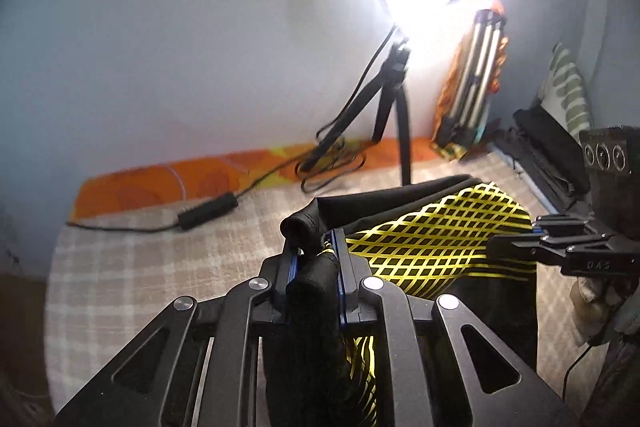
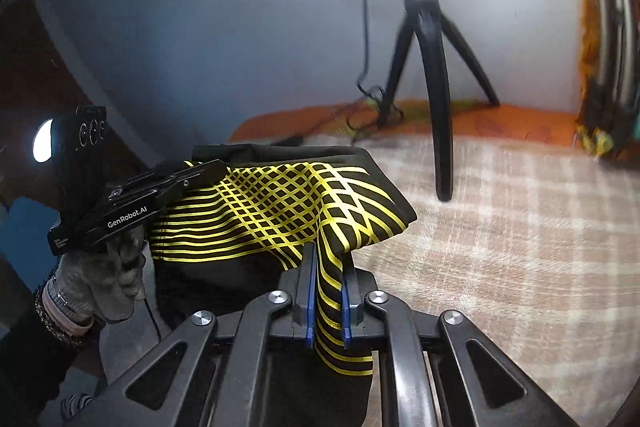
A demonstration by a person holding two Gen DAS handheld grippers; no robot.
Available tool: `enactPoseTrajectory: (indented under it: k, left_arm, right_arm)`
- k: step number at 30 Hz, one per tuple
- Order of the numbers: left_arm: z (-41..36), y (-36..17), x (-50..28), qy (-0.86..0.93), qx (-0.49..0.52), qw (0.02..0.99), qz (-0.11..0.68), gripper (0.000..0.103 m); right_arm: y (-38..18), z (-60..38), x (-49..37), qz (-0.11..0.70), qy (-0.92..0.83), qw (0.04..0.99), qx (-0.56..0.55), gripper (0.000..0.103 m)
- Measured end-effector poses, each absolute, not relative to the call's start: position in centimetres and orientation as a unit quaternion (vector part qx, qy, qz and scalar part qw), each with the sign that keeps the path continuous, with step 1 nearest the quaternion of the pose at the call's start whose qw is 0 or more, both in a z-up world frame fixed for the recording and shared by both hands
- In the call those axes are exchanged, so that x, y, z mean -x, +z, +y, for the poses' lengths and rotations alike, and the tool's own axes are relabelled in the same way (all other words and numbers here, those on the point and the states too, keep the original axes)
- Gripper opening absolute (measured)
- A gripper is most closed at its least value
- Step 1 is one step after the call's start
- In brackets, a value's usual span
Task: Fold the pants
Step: 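Lift the folded pants with both grippers and carry them toward the pillow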
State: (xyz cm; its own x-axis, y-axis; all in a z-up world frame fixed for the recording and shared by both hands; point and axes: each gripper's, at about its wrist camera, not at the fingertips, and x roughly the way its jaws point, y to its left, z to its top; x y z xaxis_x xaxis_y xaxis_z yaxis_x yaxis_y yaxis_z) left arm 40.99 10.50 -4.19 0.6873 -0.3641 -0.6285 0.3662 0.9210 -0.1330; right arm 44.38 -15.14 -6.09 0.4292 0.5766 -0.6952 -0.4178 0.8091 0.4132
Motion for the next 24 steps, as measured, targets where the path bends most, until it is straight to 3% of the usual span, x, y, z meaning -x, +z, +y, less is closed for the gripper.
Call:
enactPoseTrajectory:
  k: [13, 24]
  left_arm:
    - [8.1, 5.0, -34.8, -0.219, -0.012, 0.944, 0.248, 0.012]
    - [2.7, 9.2, -30.6, -0.259, -0.024, 0.941, 0.217, 0.012]
  right_arm:
    - [4.7, -17.6, -37.9, 0.361, 0.28, 0.889, -0.04, 0.007]
    - [10.0, -23.5, -33.8, 0.329, 0.241, 0.912, -0.046, 0.007]
